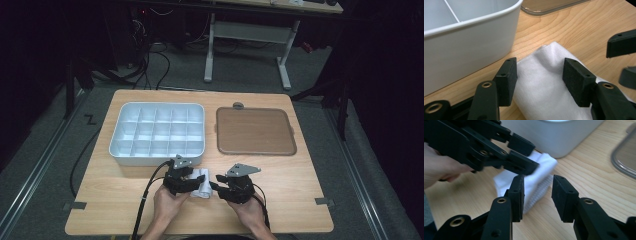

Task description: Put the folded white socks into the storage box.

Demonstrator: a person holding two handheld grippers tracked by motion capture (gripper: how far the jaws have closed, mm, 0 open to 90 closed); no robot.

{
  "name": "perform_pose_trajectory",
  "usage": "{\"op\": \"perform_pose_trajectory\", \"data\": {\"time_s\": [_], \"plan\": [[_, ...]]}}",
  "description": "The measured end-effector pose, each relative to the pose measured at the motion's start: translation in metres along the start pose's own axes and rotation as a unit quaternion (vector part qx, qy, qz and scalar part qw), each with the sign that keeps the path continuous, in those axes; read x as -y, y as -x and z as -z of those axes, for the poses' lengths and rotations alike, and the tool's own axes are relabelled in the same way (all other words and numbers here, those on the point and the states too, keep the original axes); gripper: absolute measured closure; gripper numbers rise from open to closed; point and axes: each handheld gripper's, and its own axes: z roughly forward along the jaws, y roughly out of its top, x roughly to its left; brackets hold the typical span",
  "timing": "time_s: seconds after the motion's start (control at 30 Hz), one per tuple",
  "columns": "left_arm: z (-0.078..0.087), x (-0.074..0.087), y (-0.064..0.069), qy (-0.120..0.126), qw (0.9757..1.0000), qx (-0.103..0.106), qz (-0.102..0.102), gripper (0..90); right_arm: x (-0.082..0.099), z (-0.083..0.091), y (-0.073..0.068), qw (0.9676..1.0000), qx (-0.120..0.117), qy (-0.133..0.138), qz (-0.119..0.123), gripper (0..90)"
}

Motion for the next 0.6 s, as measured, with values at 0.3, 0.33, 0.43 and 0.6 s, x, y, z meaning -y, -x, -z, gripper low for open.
{"op": "perform_pose_trajectory", "data": {"time_s": [0.3, 0.33, 0.43, 0.6], "plan": [[-0.002, 0.000, -0.001, -0.002, 1.0000, -0.001, 0.000, 45.5, -0.006, -0.008, -0.009, 0.9999, -0.014, -0.001, 0.000, 62.2], [-0.002, 0.000, -0.001, -0.002, 1.0000, -0.001, 0.001, 45.5, -0.006, -0.010, -0.010, 0.9999, -0.015, -0.003, 0.001, 62.2], [-0.001, 0.000, -0.002, -0.003, 1.0000, 0.000, 0.002, 45.7, -0.004, -0.017, -0.009, 0.9999, -0.010, -0.012, 0.003, 62.4], [0.002, -0.001, -0.006, -0.007, 0.9999, 0.007, 0.003, 46.3, 0.004, -0.027, -0.003, 0.9994, 0.001, -0.034, 0.001, 63.4]]}}
